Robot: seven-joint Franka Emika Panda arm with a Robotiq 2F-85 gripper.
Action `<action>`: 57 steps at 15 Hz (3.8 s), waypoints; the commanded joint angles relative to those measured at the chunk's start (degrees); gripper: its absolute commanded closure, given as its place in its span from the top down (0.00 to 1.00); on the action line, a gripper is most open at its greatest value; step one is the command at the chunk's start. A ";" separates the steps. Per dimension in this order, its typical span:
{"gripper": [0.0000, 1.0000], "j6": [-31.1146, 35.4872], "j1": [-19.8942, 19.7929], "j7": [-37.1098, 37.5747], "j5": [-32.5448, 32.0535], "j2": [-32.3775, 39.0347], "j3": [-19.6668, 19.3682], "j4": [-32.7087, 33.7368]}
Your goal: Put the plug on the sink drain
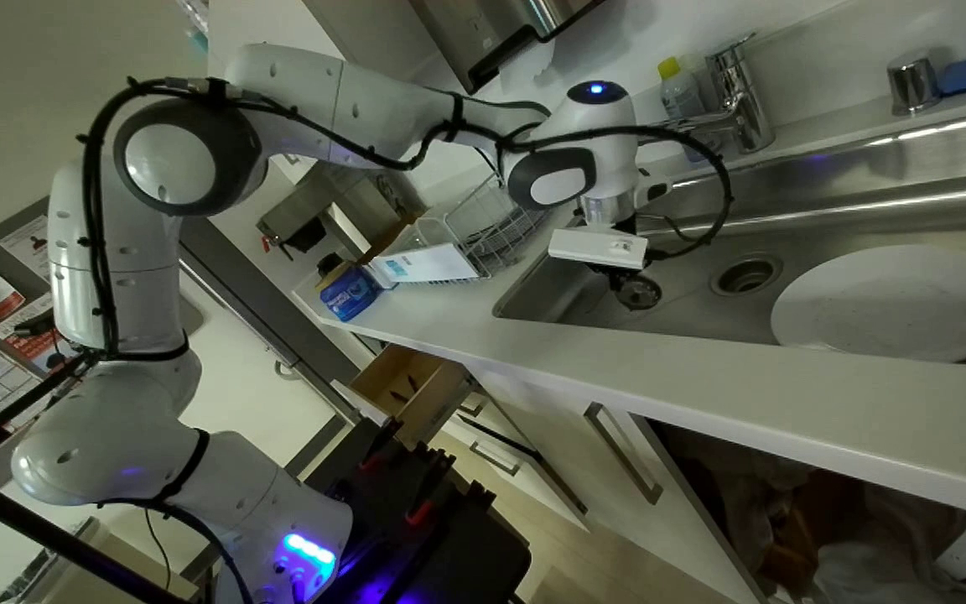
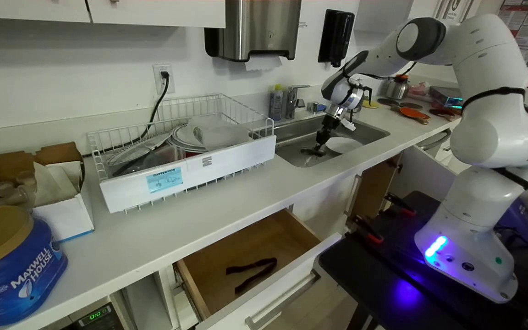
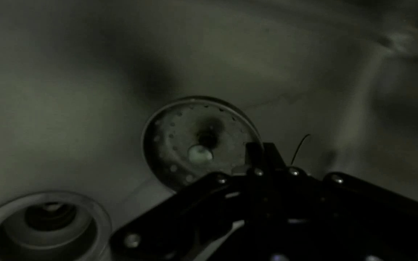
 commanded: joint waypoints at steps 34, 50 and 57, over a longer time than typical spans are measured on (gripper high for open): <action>0.01 33.60 8.51 18.81 -29.53 30.13 -6.02 32.10; 0.01 18.90 3.74 14.42 -28.05 29.63 -0.41 37.82; 0.01 11.84 2.10 9.77 -26.01 30.06 2.59 40.28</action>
